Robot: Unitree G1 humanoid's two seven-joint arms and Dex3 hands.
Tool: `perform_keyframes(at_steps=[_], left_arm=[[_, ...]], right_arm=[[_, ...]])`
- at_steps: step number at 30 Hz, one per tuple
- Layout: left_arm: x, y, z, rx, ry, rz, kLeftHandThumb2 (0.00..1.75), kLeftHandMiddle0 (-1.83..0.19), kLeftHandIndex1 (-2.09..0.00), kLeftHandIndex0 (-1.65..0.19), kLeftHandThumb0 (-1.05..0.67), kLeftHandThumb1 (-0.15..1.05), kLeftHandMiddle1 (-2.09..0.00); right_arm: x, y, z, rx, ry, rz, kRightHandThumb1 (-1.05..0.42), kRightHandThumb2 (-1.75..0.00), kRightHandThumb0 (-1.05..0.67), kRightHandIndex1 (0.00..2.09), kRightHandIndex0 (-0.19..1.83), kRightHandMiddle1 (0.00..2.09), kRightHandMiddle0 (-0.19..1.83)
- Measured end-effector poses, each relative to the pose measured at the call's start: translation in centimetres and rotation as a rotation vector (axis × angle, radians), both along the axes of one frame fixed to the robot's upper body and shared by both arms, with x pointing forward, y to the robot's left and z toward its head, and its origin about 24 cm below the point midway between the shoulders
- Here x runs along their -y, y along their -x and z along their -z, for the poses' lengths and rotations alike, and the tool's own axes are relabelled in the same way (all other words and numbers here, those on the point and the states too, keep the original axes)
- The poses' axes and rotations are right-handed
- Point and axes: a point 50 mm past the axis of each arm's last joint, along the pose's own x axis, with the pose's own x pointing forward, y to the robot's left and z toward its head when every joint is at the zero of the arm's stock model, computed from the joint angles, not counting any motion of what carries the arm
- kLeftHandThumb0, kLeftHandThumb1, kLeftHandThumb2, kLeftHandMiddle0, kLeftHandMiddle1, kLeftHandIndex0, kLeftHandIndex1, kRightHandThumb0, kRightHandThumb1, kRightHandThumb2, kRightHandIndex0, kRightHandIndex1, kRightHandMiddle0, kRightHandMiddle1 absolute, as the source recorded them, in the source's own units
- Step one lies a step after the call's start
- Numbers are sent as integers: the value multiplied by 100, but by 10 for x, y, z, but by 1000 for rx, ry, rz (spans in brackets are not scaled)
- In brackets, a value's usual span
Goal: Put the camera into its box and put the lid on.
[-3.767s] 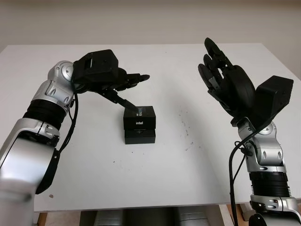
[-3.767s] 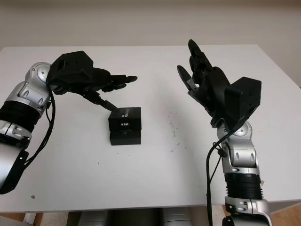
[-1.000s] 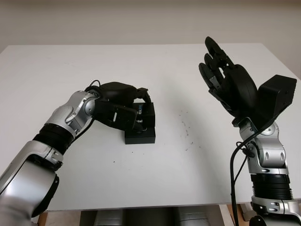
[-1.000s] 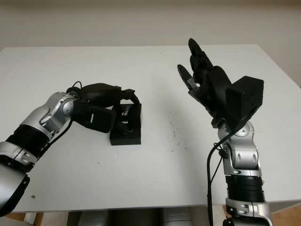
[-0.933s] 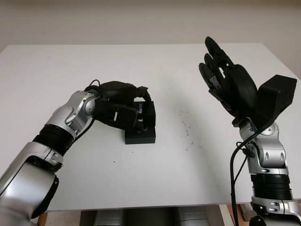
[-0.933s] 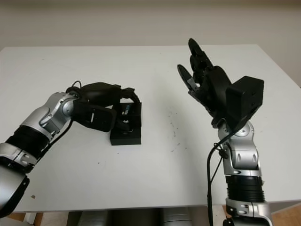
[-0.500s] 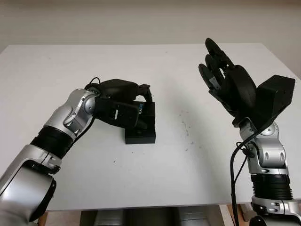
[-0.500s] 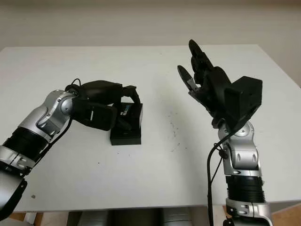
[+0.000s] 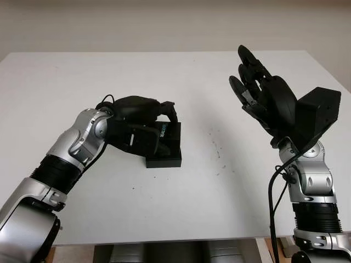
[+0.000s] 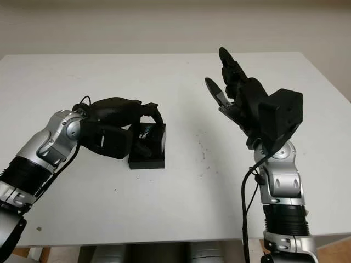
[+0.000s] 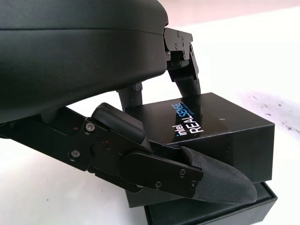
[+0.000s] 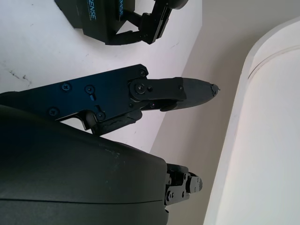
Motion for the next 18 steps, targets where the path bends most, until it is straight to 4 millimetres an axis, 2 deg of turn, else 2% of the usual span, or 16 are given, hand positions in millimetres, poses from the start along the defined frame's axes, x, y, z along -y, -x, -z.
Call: perform_keyframes(at_steps=[3,10,18], left_arm=[[1,3,2,14,-9,-30,27,-81,-209,-25,-29,105,-209],[7,11,9,4,-36,-116,26,-66,-209,-3,-25,105,-209],[11,14,10,13,-42,-155,19,-58,-204,5,-23,105,-209]], right_arm=[[0,0,0,0,-6,-3,-105,-31,-58,5,-8,6,1],[0,0,0,-1,-5,-5,-105,-32,-56,5,-9,4,-1],[-1,0,1,-1,-10,4,-105,-31,-56,5,-9,5,0]])
